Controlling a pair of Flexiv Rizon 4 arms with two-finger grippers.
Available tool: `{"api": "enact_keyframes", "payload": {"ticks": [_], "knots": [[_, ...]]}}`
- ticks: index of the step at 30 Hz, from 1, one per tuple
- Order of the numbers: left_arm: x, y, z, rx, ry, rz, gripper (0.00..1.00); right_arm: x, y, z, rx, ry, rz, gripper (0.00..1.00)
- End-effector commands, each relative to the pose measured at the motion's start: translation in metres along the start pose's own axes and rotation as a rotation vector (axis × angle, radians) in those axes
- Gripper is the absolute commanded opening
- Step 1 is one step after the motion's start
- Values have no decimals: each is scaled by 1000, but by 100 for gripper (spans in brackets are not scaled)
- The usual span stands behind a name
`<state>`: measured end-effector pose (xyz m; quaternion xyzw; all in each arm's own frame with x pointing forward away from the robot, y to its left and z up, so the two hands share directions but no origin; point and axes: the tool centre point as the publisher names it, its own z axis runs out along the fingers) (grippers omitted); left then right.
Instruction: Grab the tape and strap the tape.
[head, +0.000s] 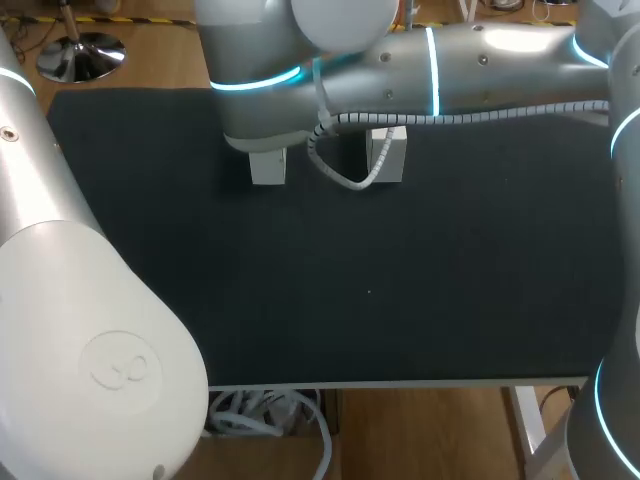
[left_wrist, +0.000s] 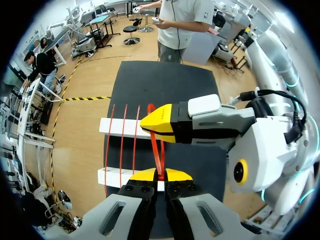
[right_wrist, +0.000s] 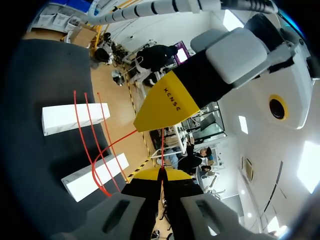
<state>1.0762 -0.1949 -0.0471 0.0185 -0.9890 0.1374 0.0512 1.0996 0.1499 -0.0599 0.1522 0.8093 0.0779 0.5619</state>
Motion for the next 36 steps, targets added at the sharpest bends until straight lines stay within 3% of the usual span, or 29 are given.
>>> {"api": "enact_keyframes", "payload": {"ticks": [1, 36], "knots": [[0, -1, -1, -5, 1, -1, 0, -3, -3, 0, -3, 8, -6, 0], [0, -1, -1, -5, 1, -1, 0, 2, 0, -1, 4, 18, -17, 0]]}}
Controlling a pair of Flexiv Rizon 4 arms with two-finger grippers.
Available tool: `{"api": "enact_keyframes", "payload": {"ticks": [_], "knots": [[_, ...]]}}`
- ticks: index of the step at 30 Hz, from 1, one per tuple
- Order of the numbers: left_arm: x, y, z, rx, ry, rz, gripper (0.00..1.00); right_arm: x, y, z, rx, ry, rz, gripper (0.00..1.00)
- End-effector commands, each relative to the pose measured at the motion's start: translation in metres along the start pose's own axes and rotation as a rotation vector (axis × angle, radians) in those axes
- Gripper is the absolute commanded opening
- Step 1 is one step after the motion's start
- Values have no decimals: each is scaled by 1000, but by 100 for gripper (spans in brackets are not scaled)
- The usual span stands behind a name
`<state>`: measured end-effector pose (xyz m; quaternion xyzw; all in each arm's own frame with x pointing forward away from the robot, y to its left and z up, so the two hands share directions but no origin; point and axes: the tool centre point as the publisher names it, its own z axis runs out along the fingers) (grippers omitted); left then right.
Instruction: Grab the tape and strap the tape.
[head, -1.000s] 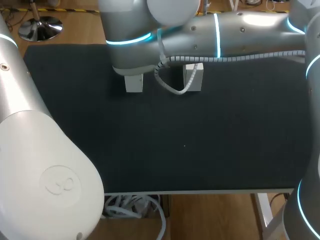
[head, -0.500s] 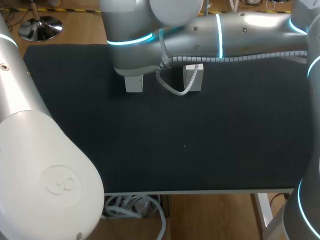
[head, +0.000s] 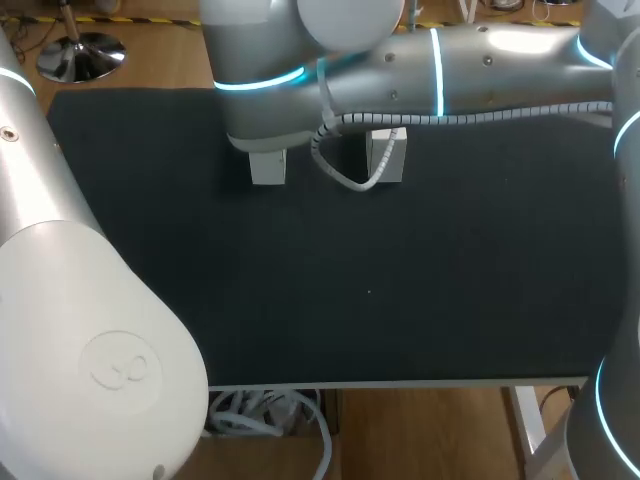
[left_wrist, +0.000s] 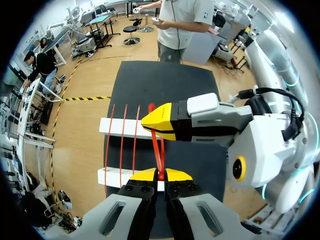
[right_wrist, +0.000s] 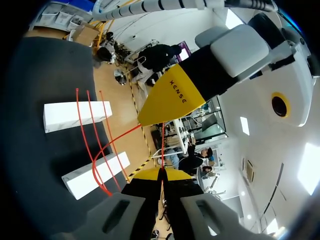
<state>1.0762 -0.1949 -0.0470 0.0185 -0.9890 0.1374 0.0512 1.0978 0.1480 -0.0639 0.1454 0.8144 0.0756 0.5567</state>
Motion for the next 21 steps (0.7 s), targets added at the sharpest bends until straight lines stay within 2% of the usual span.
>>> {"api": "enact_keyframes", "payload": {"ticks": [1, 21], "knots": [[0, -1, -1, -5, 1, -1, 0, -2, 4, -1, 4, 3, -3, 0], [0, -1, -1, -5, 1, -1, 0, -3, 5, -4, 1, -6, -5, 0]]}}
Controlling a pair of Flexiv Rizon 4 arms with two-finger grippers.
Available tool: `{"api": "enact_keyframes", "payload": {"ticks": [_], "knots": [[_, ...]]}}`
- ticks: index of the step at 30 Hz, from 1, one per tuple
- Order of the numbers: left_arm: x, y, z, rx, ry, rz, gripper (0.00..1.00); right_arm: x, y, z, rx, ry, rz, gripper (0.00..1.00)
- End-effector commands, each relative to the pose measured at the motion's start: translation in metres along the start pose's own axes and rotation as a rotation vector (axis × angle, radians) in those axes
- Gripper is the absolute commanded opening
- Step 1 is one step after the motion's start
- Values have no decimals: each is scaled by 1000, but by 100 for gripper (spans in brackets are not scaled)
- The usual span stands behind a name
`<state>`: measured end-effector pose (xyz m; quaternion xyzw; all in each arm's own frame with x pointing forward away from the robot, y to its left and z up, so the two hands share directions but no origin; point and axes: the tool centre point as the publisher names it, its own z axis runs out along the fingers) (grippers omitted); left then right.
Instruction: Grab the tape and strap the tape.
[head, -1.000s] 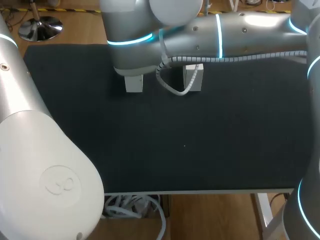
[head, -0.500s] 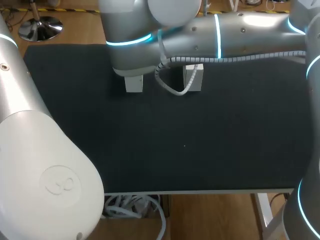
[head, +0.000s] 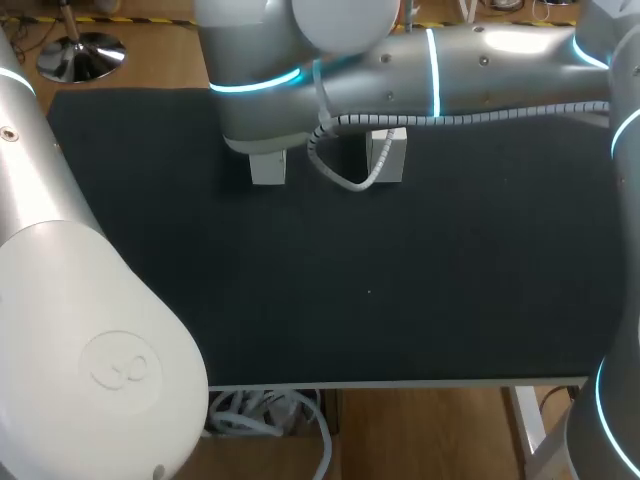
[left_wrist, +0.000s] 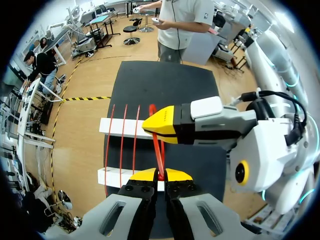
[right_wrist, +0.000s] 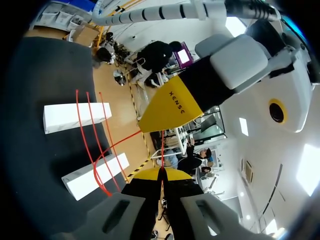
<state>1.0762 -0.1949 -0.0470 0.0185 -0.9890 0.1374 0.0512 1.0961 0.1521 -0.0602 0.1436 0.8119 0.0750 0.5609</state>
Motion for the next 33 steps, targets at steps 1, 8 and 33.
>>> {"api": "enact_keyframes", "payload": {"ticks": [1, 8, 33], "knots": [[0, -1, -1, -5, 1, -1, 0, -2, 1, -1, 3, 3, 0, 0], [0, -1, -1, -5, 1, -1, 0, -2, 6, -3, -5, 1, 7, 0], [0, -1, -1, -5, 1, -1, 0, -19, -13, -4, -12, -43, -47, 0]]}}
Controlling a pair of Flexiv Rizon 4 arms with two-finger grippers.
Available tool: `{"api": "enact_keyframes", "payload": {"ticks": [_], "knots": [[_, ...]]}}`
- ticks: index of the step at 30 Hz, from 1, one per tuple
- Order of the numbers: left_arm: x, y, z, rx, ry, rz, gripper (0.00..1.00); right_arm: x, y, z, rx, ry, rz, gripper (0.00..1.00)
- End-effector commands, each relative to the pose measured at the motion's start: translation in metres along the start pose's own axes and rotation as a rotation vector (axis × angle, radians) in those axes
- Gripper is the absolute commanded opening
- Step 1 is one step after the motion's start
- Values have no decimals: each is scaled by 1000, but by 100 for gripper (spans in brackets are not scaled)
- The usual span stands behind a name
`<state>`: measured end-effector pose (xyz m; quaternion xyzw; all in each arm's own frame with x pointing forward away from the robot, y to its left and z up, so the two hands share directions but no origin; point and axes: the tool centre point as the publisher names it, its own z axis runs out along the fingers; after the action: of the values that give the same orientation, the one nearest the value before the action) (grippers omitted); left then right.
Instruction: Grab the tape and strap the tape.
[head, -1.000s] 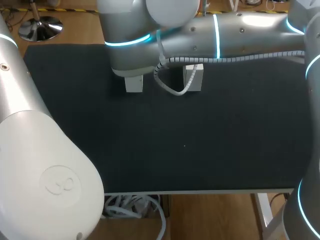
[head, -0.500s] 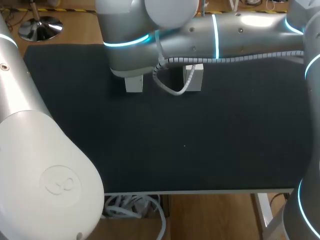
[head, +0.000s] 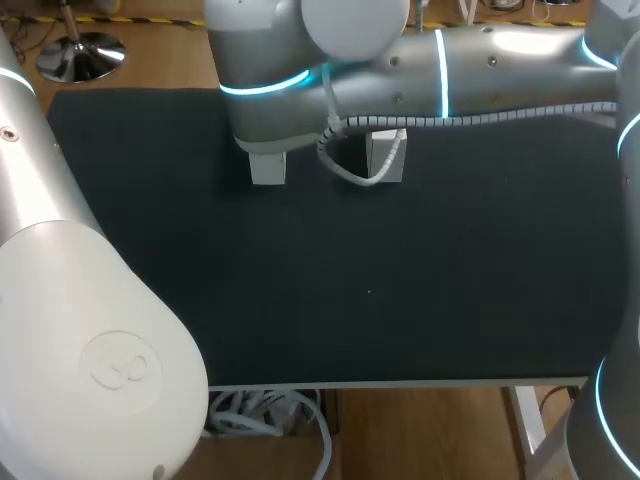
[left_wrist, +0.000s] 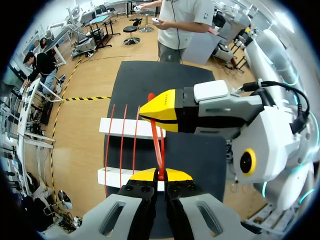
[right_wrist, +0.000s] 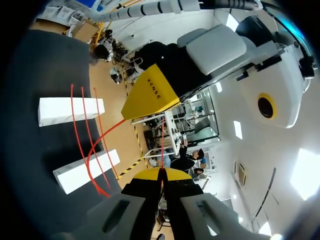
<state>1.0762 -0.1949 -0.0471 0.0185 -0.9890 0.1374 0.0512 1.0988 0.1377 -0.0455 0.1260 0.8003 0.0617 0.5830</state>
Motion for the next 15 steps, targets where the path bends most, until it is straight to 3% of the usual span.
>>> {"api": "enact_keyframes", "payload": {"ticks": [1, 15], "knots": [[0, -1, -1, -5, 1, -1, 0, 0, -4, -2, -5, 8, -3, 0], [0, -1, -1, -5, 1, -1, 0, 6, -9, 1, 12, 15, -32, 0]]}}
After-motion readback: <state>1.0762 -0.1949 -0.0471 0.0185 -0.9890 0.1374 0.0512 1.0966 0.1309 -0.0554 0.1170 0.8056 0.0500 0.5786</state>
